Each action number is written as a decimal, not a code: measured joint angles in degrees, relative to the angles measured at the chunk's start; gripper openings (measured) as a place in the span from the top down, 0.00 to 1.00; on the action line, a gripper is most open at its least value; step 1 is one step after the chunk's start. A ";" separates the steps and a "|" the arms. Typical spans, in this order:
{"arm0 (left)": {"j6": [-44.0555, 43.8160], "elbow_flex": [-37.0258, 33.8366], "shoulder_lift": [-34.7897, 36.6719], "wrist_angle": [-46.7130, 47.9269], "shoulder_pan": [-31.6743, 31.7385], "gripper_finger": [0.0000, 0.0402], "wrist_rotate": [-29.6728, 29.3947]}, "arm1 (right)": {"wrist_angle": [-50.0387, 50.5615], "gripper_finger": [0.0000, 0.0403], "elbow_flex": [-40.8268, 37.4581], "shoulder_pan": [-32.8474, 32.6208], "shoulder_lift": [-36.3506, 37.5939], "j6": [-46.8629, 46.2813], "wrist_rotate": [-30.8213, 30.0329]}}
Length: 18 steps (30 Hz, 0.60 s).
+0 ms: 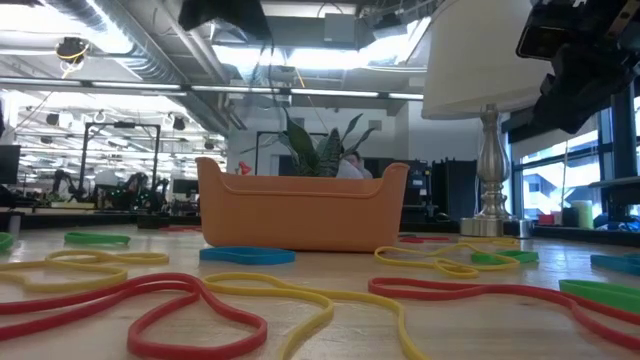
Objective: Pick and place rubber bands into bin
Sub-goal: Put the blue rubber band into the orange bin
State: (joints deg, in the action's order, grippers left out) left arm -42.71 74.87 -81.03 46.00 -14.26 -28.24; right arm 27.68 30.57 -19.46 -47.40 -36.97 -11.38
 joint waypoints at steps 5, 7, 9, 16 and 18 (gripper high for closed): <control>-1.37 -0.01 -4.74 0.02 0.15 0.99 2.79 | 0.00 0.95 0.00 0.00 0.00 0.00 -0.02; -2.54 -0.02 -6.74 0.00 0.22 0.99 2.85 | 0.00 0.95 0.00 0.00 0.00 0.00 -0.02; -3.53 -0.02 -8.70 0.04 0.24 0.99 2.85 | 0.00 0.95 0.00 -0.02 0.00 0.00 -0.02; -4.43 -0.02 -14.37 0.01 1.02 0.99 3.75 | -0.04 0.95 0.00 -0.01 0.00 -0.15 -0.02; -3.70 -0.02 -15.89 0.10 1.79 0.99 5.43 | -0.08 0.95 0.00 0.00 0.00 -0.20 -0.03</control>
State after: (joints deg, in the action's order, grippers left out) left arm -46.41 74.85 -96.92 46.10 -12.48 -22.81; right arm 27.60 30.57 -19.46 -47.40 -37.17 -11.40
